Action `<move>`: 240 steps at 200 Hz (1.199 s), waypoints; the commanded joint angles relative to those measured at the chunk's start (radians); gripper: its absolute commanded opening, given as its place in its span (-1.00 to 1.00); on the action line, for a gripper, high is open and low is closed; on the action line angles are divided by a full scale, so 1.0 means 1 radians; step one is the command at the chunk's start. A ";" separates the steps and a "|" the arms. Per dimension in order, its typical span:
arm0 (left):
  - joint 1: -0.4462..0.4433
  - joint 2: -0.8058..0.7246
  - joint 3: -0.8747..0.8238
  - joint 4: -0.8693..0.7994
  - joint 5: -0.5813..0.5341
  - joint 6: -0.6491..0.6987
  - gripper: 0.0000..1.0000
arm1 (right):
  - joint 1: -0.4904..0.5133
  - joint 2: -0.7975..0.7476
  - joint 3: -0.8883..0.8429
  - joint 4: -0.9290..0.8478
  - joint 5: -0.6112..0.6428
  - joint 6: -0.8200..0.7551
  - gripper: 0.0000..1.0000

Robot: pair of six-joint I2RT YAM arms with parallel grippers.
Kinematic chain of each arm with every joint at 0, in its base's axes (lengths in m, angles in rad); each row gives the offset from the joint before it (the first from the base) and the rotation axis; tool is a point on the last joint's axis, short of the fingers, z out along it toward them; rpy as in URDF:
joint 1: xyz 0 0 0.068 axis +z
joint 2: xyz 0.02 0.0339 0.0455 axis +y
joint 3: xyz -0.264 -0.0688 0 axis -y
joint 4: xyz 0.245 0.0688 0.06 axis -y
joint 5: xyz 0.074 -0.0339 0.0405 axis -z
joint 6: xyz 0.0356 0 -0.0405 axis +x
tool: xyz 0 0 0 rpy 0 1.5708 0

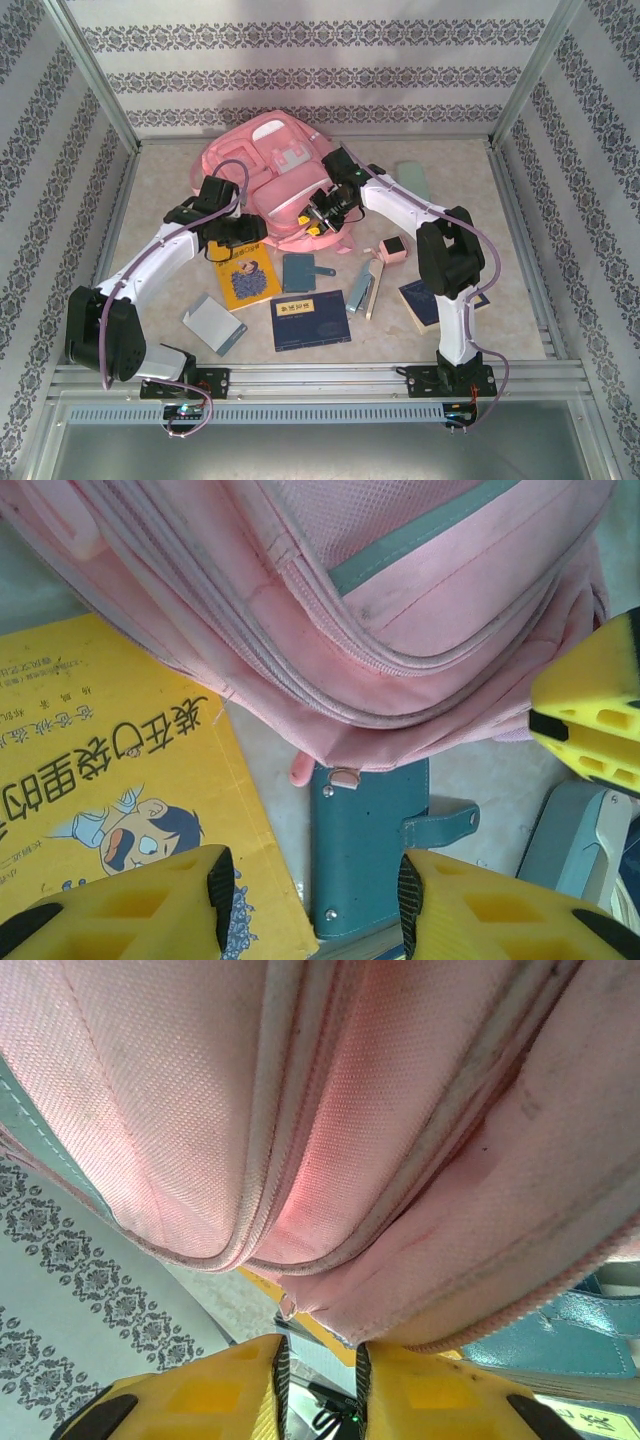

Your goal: Pack the student bag

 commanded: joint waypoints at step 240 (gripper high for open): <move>0.005 0.033 0.083 0.007 0.015 0.065 0.05 | -0.031 -0.023 0.361 0.050 -0.044 0.142 -1.00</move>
